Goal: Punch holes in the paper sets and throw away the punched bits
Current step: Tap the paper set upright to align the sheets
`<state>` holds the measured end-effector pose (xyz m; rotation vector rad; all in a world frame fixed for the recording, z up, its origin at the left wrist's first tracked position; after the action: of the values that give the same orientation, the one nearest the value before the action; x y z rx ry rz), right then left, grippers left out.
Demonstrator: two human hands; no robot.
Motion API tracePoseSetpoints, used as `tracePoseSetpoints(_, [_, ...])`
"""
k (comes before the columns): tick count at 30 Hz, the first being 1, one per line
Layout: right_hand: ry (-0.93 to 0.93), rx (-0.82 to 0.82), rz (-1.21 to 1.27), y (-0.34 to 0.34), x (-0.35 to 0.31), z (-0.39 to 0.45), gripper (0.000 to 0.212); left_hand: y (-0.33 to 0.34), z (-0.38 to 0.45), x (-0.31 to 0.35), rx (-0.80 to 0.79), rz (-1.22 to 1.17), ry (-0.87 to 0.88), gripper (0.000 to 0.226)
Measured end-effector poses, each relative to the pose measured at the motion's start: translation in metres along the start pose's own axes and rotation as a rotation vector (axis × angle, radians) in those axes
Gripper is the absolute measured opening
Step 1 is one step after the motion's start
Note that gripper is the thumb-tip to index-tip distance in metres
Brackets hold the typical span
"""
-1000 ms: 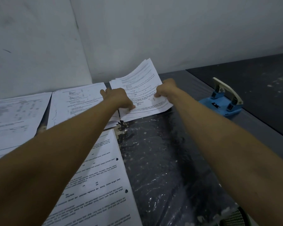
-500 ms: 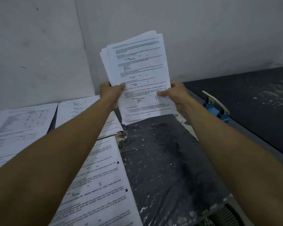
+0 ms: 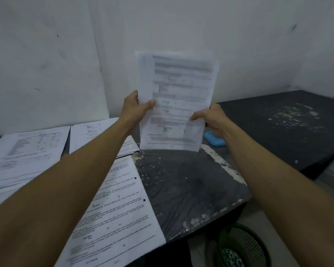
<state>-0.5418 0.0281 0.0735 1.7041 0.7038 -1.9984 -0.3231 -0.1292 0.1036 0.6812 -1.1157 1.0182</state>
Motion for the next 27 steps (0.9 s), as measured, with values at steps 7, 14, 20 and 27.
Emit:
tracePoseSetpoints(7, [0.017, 0.061, -0.021, -0.016, -0.001, -0.02, 0.019, 0.009, -0.018, 0.006, -0.03, 0.026, 0.032, 0.028])
tracePoseSetpoints(14, [-0.074, 0.197, 0.054, -0.032, -0.02, -0.03, 0.015, 0.008, -0.025, 0.028, -0.016, -0.013, 0.112, 0.029])
tracePoseSetpoints(20, [-0.02, 0.181, 0.03, -0.025, 0.006, -0.039, 0.02, 0.009, -0.035, 0.016, -0.04, -0.029, 0.064, 0.02])
tracePoseSetpoints(27, [-0.051, 0.259, 0.09, -0.027, -0.02, -0.042, 0.013, 0.007, -0.034, 0.04, -0.025, -0.093, 0.132, 0.019])
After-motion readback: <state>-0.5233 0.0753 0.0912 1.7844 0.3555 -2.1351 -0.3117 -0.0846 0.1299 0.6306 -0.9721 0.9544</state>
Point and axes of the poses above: each hand's wrist, its own z-axis towards the middle knuckle, its own y-axis out of the palm, x = y × z, the point moved 10 cm from there along z, towards the middle knuckle, and after that the axes turned 8 degrees about x, right-handed, at the moved point
